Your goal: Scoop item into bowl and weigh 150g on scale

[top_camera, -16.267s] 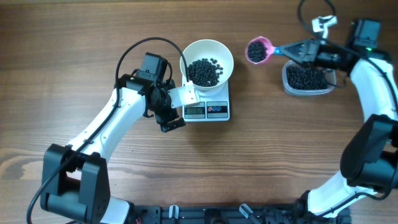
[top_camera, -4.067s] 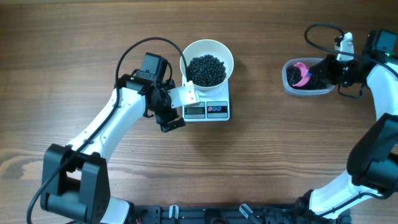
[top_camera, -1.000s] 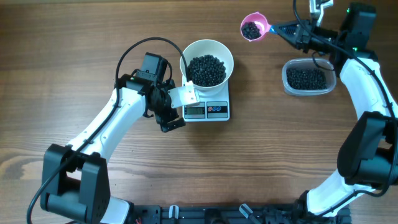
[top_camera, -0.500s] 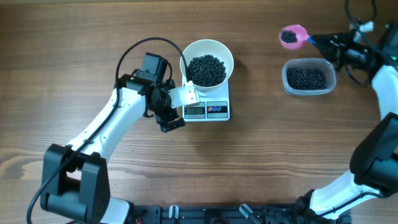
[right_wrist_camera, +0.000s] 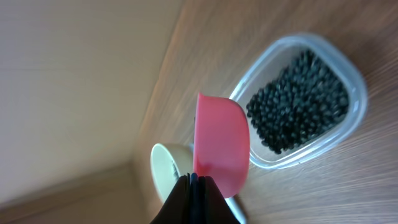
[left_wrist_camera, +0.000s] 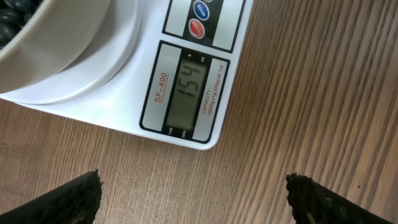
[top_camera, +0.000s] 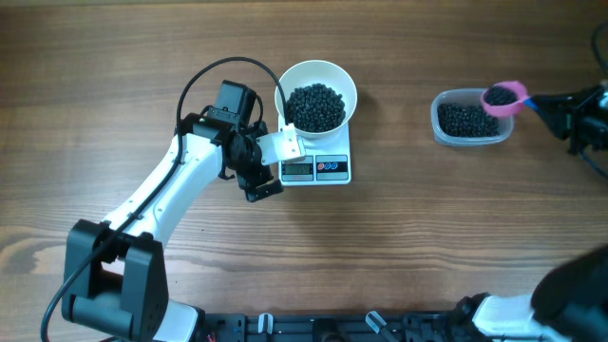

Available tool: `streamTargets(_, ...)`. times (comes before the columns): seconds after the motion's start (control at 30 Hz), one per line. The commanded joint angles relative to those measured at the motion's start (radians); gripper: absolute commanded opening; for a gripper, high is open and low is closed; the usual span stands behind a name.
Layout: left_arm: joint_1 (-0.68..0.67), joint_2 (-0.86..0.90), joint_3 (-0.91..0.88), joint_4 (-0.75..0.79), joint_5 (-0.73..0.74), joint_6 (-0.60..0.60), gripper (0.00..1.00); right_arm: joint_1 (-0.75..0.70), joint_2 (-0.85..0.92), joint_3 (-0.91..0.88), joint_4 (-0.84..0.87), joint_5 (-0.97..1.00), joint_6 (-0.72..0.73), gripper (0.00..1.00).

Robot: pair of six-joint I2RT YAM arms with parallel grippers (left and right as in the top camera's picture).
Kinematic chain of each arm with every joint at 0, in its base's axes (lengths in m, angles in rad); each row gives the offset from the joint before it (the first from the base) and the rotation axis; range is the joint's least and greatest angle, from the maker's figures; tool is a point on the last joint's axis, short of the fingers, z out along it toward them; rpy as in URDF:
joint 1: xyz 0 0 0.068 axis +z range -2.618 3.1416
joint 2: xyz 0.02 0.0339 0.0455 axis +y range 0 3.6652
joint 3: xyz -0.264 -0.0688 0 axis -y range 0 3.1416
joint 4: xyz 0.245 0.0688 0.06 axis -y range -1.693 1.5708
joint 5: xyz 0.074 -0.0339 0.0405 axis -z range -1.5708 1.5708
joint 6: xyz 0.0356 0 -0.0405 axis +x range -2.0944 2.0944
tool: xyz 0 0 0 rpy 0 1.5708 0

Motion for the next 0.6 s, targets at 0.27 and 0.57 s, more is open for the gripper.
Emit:
streamTargets(0.27,0.002,0.012,-0.005,-0.001,0.019,0.016,1.0,0.291,-0.157,0.005,-0.003,0.686,0.039,0.04)
streamTargets(0.57,0.002,0.012,-0.005,0.0,0.019,0.016,1.0,0.5,-0.028,0.005,0.005,0.954,-0.039,0.04)
